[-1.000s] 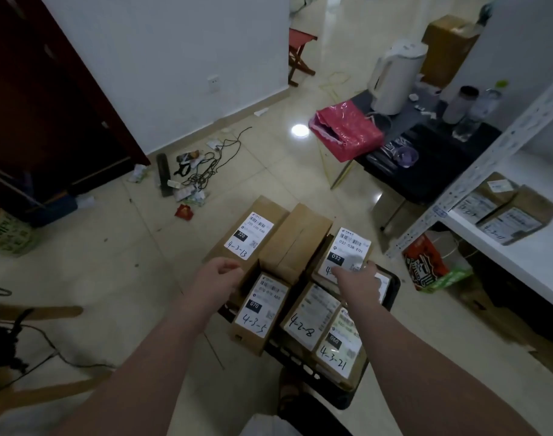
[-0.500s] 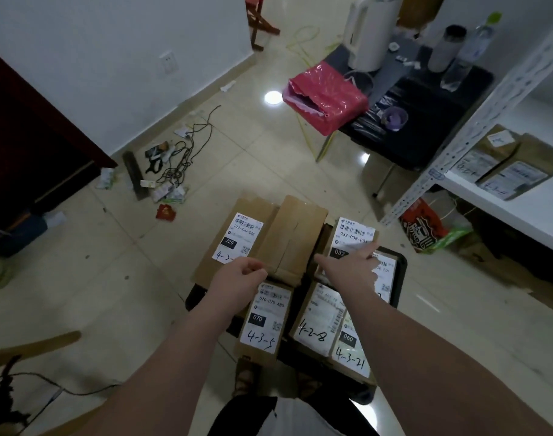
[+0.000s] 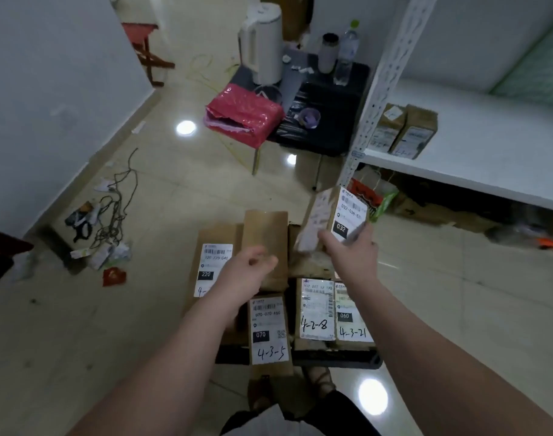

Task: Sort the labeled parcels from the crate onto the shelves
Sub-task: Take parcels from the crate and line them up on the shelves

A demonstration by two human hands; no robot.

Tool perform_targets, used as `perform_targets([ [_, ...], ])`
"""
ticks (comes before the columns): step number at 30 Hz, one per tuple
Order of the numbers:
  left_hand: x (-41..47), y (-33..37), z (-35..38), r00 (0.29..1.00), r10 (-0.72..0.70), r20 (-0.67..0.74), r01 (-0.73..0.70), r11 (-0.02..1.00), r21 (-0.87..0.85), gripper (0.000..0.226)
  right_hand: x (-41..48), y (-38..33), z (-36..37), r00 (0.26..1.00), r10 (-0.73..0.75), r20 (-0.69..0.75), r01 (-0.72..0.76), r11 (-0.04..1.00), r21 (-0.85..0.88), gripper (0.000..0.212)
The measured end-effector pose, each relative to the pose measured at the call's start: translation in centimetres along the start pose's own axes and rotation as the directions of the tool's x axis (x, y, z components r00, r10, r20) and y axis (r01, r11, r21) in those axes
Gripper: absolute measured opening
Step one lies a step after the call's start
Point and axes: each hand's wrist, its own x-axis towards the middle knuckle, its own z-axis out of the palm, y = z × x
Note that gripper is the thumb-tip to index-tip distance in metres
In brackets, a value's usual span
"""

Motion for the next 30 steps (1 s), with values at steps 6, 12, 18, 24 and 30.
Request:
perform_targets([
  [6, -2.6, 4.9, 1.3, 0.964, 0.192, 0.185, -0.152, 0.966, -0.21, 0.065, -5.9, -4.2, -2.8, 0.932, -0.325, 0.162, 0.262, 0.911, 0.318, 0.069],
  [12, -4.9, 6.6, 0.4, 0.918, 0.298, 0.263, -0.21, 0.925, -0.317, 0.093, -8.5, -5.0, -5.7, 0.964, -0.264, 0.036, 0.217, 0.857, 0.467, 0.042],
  [18, -6.0, 6.4, -0.6, 0.825, 0.443, 0.351, -0.339, 0.885, -0.321, 0.066, -10.1, -5.0, -7.5, 0.958, -0.273, 0.084, 0.168, 0.777, 0.607, 0.057],
  [24, -7.3, 5.8, -1.2, 0.761, 0.497, 0.416, -0.344, 0.854, -0.391, 0.056, -10.8, -5.5, -8.9, 0.894, -0.326, 0.307, 0.075, 0.785, 0.615, 0.086],
  [30, -7.9, 5.2, -1.6, 0.753, 0.478, 0.451, -0.304, 0.862, -0.406, 0.064, -11.1, -5.5, -9.0, 0.837, -0.378, 0.395, 0.082, 0.801, 0.593, 0.077],
])
